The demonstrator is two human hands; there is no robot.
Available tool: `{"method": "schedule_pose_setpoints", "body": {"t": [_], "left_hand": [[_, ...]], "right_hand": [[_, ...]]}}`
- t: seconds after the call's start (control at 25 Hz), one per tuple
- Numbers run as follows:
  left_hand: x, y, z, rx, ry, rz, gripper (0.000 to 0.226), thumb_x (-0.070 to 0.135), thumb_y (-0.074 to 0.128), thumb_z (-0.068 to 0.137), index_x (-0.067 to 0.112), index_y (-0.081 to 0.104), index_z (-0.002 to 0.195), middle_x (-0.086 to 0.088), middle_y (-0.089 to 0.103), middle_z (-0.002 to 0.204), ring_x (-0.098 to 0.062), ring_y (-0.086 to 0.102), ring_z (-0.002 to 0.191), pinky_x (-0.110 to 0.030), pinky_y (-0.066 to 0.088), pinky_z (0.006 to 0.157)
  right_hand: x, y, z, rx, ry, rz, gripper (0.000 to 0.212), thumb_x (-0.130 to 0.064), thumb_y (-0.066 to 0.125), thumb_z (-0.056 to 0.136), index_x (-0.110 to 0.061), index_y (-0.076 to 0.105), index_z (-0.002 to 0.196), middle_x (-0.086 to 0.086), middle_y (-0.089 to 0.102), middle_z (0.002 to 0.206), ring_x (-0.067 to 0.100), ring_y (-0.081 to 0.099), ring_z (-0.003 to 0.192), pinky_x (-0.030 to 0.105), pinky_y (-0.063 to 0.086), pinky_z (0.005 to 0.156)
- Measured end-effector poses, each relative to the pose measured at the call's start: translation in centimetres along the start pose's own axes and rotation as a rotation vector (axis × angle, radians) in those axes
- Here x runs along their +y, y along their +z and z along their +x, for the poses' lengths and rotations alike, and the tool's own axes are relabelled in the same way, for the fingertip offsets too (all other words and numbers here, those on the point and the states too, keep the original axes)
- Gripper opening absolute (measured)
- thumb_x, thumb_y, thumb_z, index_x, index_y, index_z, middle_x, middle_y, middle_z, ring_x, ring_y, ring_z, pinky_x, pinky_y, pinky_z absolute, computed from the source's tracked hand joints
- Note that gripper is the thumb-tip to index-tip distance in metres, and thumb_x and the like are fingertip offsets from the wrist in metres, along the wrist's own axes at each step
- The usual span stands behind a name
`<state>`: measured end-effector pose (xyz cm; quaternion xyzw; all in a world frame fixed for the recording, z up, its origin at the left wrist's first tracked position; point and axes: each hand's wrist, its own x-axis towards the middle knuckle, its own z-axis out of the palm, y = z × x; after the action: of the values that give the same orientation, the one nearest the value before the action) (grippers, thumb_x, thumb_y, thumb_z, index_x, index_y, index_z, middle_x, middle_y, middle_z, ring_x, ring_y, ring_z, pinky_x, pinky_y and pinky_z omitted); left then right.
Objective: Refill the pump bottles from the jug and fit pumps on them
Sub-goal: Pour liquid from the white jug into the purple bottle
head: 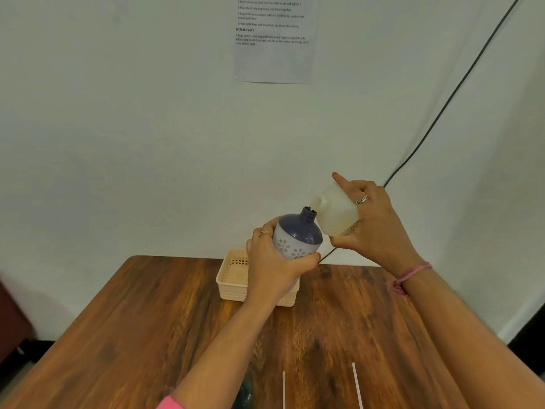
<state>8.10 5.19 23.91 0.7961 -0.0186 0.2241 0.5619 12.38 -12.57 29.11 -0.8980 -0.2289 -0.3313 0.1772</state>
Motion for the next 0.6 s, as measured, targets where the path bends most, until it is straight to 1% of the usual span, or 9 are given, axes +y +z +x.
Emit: {"method": "schedule_pose_setpoints", "body": {"t": [0.12, 0.24, 0.6], "left_hand": [[0.07, -0.01, -0.05, 0.001, -0.005, 0.0, 0.077, 0.047, 0.076, 0.046, 0.042, 0.038, 0.113, 0.009, 0.05, 0.112, -0.014, 0.051, 0.108, -0.03, 0.051, 0.083], [0.07, -0.05, -0.08, 0.004, -0.008, -0.001, 0.079, 0.048, 0.076, 0.046, 0.04, 0.039, 0.115, 0.007, 0.05, 0.115, -0.015, 0.05, 0.109, -0.029, 0.051, 0.083], [0.16, -0.28, -0.21, 0.009, -0.005, 0.004, 0.082, 0.048, 0.075, 0.047, 0.035, 0.042, 0.12, 0.008, 0.048, 0.113, -0.014, 0.049, 0.109, -0.025, 0.047, 0.081]], "right_hand": [[-0.01, -0.11, 0.0, 0.002, -0.011, -0.015, 0.106, -0.022, 0.086, 0.054, -0.022, 0.032, 0.145, 0.013, 0.048, 0.123, 0.029, 0.044, 0.11, 0.031, 0.038, 0.087], [0.02, -0.18, 0.0, 0.009, -0.03, -0.022, 0.107, -0.022, 0.087, 0.054, -0.022, 0.031, 0.145, 0.014, 0.049, 0.122, 0.029, 0.044, 0.109, 0.031, 0.037, 0.086], [-0.02, -0.21, -0.09, 0.015, -0.046, -0.034, 0.109, -0.021, 0.088, 0.052, -0.021, 0.032, 0.145, 0.014, 0.049, 0.121, 0.029, 0.045, 0.107, 0.032, 0.037, 0.086]]}}
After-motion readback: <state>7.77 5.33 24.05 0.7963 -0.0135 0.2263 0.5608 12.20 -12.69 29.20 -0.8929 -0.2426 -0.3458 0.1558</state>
